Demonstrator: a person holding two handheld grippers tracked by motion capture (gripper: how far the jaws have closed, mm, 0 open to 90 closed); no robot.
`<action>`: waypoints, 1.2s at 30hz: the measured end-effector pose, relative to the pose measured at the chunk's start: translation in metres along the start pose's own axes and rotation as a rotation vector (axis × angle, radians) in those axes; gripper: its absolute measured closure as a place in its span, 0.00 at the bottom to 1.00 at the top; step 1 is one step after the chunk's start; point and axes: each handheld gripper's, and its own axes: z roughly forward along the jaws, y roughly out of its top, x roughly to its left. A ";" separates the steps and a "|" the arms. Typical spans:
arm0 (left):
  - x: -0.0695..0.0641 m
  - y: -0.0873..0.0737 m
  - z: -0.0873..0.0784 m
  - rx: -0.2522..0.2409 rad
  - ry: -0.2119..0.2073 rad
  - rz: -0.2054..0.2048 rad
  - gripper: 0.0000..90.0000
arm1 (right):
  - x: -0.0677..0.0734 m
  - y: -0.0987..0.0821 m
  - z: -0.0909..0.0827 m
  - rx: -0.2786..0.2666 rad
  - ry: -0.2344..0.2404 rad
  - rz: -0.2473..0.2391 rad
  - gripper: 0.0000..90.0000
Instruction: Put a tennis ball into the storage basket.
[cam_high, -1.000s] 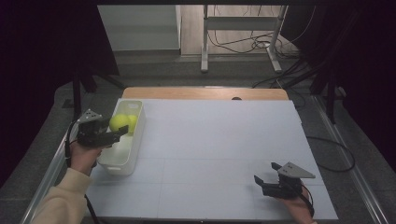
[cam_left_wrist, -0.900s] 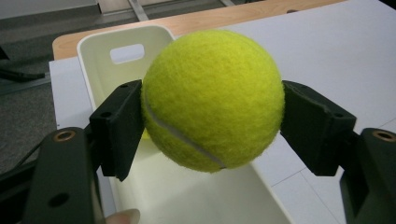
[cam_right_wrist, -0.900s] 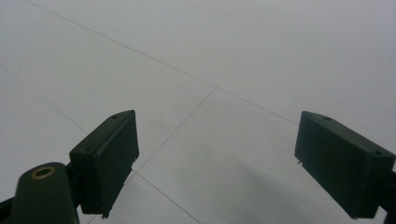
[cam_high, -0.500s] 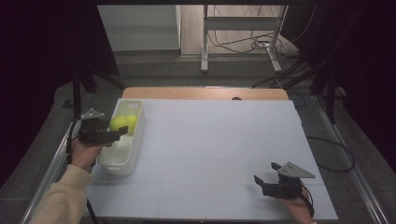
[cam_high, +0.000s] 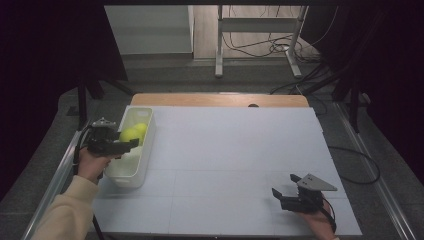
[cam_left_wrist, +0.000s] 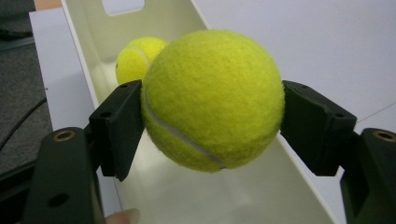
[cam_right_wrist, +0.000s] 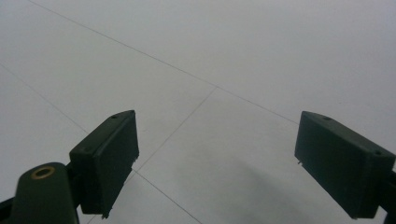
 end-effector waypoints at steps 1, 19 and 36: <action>0.000 0.000 0.000 0.000 -0.002 -0.001 0.29 | 0.000 0.000 0.000 0.000 0.000 0.001 0.16; 0.003 0.000 -0.001 -0.047 -0.026 -0.025 0.12 | -0.001 0.000 0.000 -0.002 0.000 -0.002 0.16; -0.019 0.006 -0.018 -0.203 -0.116 0.009 0.10 | 0.000 -0.002 -0.004 -0.011 0.019 0.004 0.16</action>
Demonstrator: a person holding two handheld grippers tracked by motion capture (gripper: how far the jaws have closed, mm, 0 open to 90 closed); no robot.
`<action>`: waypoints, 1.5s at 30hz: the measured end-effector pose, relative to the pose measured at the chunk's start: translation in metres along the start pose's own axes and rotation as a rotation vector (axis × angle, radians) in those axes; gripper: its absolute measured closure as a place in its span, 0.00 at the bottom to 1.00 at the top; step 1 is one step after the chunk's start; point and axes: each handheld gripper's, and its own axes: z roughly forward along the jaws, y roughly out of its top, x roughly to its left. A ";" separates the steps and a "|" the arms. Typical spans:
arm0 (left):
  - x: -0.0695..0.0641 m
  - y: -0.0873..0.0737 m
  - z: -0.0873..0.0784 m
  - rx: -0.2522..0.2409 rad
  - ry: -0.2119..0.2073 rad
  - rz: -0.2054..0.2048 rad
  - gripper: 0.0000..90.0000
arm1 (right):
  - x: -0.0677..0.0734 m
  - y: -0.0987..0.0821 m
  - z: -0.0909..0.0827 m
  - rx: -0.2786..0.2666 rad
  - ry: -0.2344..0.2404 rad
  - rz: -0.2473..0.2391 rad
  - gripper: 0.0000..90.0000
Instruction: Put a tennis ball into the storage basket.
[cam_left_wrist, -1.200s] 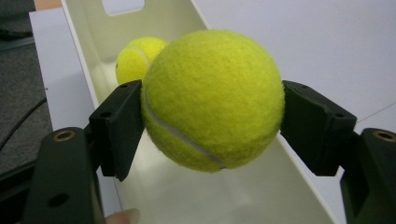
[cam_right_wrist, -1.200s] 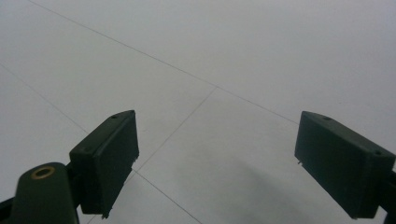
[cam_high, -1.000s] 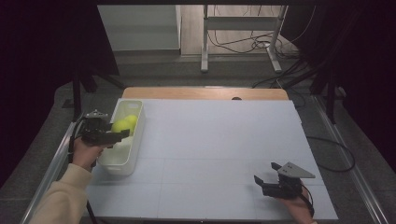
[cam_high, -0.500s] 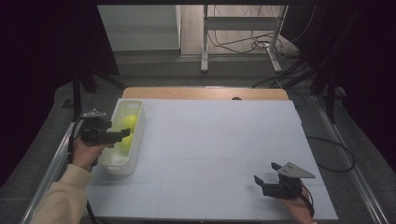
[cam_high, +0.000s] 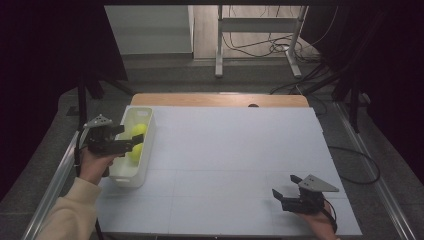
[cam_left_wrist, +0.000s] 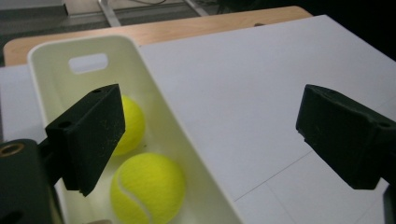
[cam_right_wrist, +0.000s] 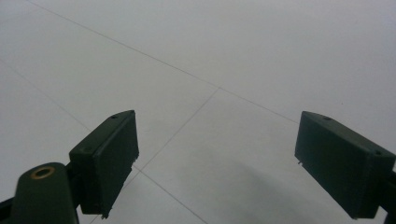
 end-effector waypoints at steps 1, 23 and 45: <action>-0.004 0.001 -0.001 -0.007 -0.006 0.012 0.10 | 0.000 0.000 0.000 0.000 0.000 0.000 0.16; -0.060 -0.026 -0.004 -0.073 -0.175 0.060 0.13 | 0.003 0.001 -0.002 -0.002 0.020 -0.019 0.16; -0.102 -0.066 0.020 -0.078 -0.289 0.168 0.13 | 0.008 0.002 -0.002 -0.004 0.031 -0.032 0.16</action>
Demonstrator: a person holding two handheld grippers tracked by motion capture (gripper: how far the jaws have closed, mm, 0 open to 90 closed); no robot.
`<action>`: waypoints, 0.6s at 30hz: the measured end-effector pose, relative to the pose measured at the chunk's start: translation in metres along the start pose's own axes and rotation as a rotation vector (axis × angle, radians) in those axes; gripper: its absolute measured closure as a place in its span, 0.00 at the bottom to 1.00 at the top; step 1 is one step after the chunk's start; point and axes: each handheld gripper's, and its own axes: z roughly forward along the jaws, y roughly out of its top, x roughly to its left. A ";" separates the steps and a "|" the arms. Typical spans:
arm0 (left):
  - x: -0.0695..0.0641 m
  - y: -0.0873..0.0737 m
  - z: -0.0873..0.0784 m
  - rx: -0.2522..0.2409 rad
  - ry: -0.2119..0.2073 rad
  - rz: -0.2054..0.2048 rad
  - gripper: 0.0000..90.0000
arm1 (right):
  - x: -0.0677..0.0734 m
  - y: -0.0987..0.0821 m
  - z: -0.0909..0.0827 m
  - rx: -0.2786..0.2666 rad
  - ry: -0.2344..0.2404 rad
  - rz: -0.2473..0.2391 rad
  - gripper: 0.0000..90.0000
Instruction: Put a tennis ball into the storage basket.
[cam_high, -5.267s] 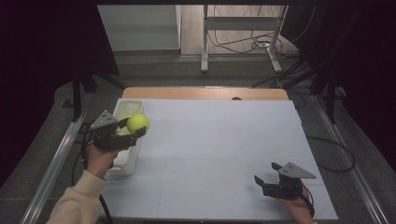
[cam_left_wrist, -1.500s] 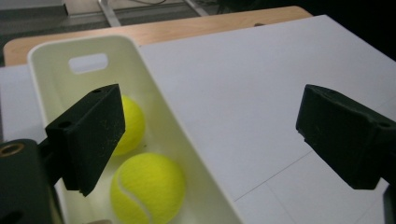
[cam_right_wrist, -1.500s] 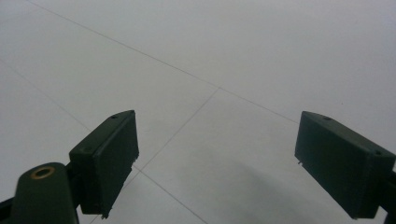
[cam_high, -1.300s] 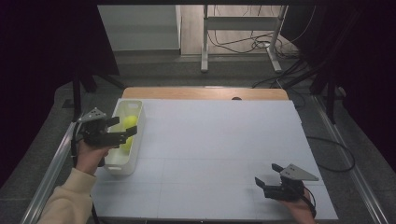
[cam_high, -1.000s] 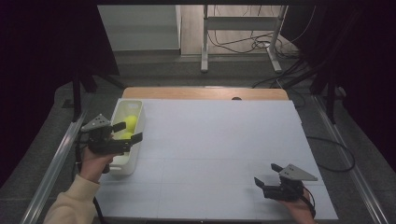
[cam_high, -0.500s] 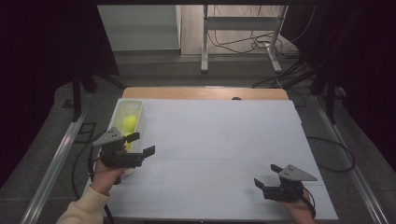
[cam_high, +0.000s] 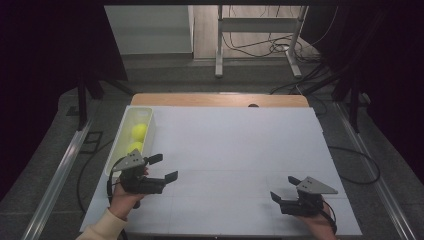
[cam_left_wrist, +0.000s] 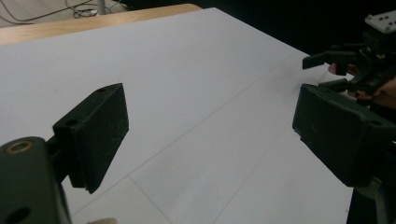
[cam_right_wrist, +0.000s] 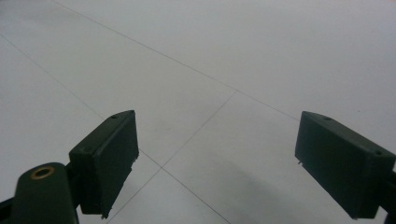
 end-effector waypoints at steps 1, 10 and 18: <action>-0.001 -0.002 0.000 -0.001 0.002 0.005 0.12 | 0.000 0.000 0.000 0.000 0.001 0.000 0.16; -0.004 -0.030 0.005 0.020 0.014 -0.016 0.12 | 0.002 0.002 0.002 -0.008 0.010 -0.013 0.16; 0.001 -0.050 0.007 0.054 0.059 -0.028 0.12 | 0.004 0.003 0.000 -0.024 0.032 -0.031 0.16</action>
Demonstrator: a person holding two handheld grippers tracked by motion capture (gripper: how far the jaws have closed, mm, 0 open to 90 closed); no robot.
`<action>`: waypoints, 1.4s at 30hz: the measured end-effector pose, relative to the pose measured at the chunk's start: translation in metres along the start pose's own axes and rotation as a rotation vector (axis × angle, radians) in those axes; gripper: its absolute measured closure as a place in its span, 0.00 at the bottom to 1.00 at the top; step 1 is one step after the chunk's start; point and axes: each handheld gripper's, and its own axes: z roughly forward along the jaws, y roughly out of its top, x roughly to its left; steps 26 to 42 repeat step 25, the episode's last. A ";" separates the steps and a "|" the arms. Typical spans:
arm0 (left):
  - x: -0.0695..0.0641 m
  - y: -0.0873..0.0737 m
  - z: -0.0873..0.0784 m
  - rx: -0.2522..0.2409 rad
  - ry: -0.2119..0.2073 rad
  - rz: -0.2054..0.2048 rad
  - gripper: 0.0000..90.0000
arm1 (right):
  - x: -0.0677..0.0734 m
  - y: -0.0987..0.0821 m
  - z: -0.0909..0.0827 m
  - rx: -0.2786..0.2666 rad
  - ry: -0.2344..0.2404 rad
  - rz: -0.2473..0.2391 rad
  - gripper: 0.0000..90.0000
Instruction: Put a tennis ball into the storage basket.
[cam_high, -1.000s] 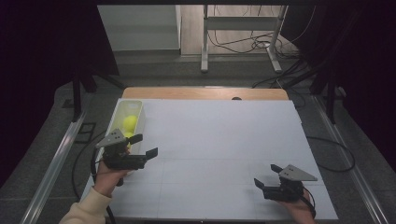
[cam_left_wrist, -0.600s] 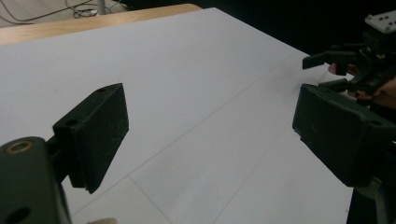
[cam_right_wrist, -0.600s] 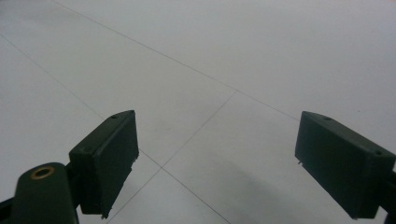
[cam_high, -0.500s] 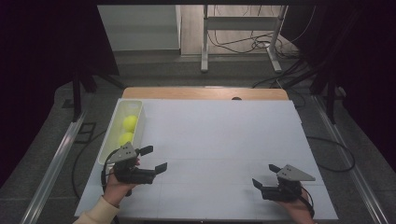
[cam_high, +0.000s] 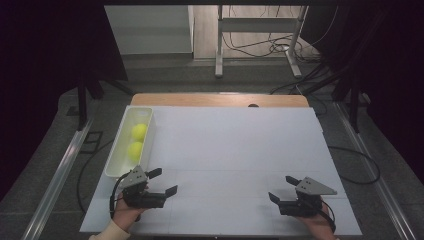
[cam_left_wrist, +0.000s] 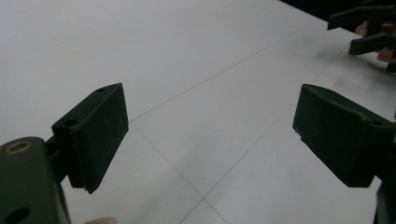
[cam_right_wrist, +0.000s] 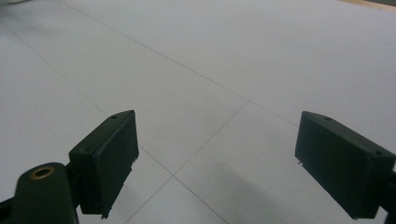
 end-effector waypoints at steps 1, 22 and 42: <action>0.001 -0.002 0.001 0.004 0.003 0.003 0.13 | 0.000 0.000 0.000 -0.006 0.008 -0.002 0.16; -0.001 -0.006 0.013 0.042 -0.020 0.014 0.12 | 0.001 -0.001 0.002 0.004 0.013 -0.011 0.16; -0.002 -0.006 0.014 0.042 -0.019 0.013 0.12 | 0.000 -0.001 0.002 0.002 0.013 -0.010 0.16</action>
